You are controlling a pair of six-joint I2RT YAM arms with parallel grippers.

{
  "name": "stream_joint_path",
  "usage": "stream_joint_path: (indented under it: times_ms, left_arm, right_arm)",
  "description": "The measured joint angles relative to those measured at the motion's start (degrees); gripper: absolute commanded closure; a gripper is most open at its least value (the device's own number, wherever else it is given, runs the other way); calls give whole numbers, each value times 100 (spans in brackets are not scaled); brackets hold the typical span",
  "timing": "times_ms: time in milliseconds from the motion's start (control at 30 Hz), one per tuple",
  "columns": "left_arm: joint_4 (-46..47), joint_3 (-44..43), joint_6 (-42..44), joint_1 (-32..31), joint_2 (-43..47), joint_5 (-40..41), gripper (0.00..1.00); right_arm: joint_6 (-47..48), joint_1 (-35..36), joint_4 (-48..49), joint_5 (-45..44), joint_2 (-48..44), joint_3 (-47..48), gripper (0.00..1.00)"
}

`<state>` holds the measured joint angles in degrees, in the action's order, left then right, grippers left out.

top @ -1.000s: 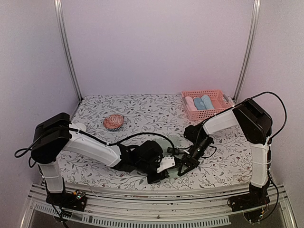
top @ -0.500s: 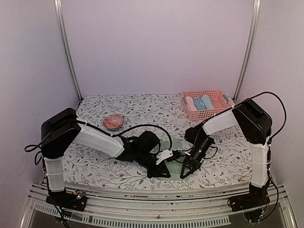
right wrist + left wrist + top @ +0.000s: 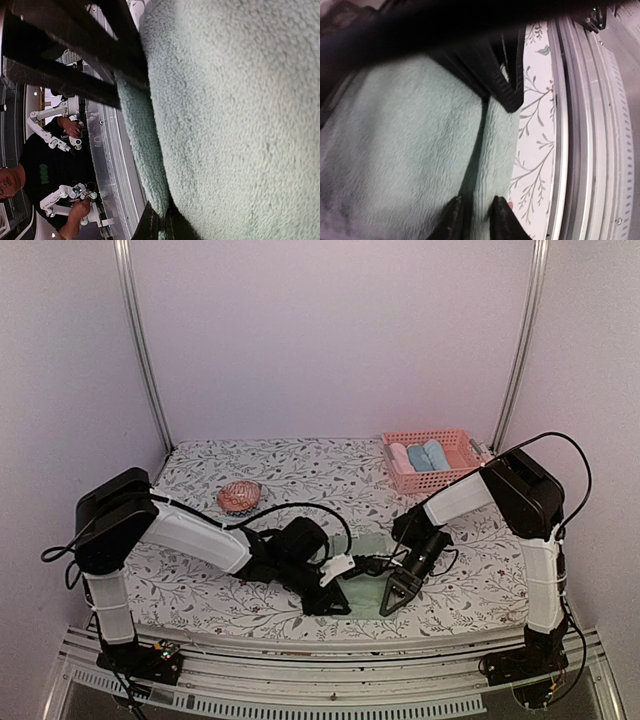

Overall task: Roll the towels
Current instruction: Roll the towel at the center of the board.

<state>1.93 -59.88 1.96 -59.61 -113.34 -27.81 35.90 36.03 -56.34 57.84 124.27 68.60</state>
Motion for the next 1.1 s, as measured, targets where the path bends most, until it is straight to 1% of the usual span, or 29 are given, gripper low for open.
stream_joint_path:
  times_ms: [100, 167, 267, 333, 400, 467, 667, 700, 767, 833, 867, 933, 1100]
  left_arm:
    - [2, 498, 35, -105, 573, 629, 68]
    - [-13, 675, 168, -271, 872, 1241, 68]
    - [-15, 688, 450, -680, 1043, 2004, 73]
    - [-68, 627, 654, -955, 1047, 2365, 75]
    - [-164, 538, 820, -1141, 1045, 2594, 76]
    - [-280, 339, 1036, -1276, 1005, 2721, 76]
    - [-476, -275, 1480, -1384, 640, 3021, 73]
    - [-496, -308, 1530, -1399, 608, 3086, 74]
    - [-570, -315, 1604, -1429, 597, 3128, 80]
    - [-619, -315, 1663, -1456, 597, 3084, 88]
    - [-636, -315, 1696, -1467, 597, 3038, 90]
    - [-719, -345, 1755, -1480, 581, 2938, 91]
    - [-828, -549, 1823, -1491, 378, 2830, 83]
  right_arm:
    - [-68, -9, -85, 37, 72, 61, 96]
    - [-105, -11, -144, 39, 107, 98, 96]
    - [-144, -11, -216, 37, 138, 140, 96]
    - [-155, -11, -236, 35, 149, 153, 96]
    - [-164, -11, -240, 37, 153, 153, 96]
    - [-170, -11, -256, 39, 168, 162, 96]
    - [-205, -11, -286, 42, 188, 186, 96]
    - [-208, -11, -286, 42, 188, 186, 96]
    - [-208, -11, -286, 42, 188, 188, 96]
    - [-210, -11, -293, 42, 192, 190, 96]
    - [-210, -11, -295, 42, 192, 190, 96]
    - [-210, -11, -299, 44, 197, 195, 96]
    - [-208, -11, -317, 46, 208, 201, 96]
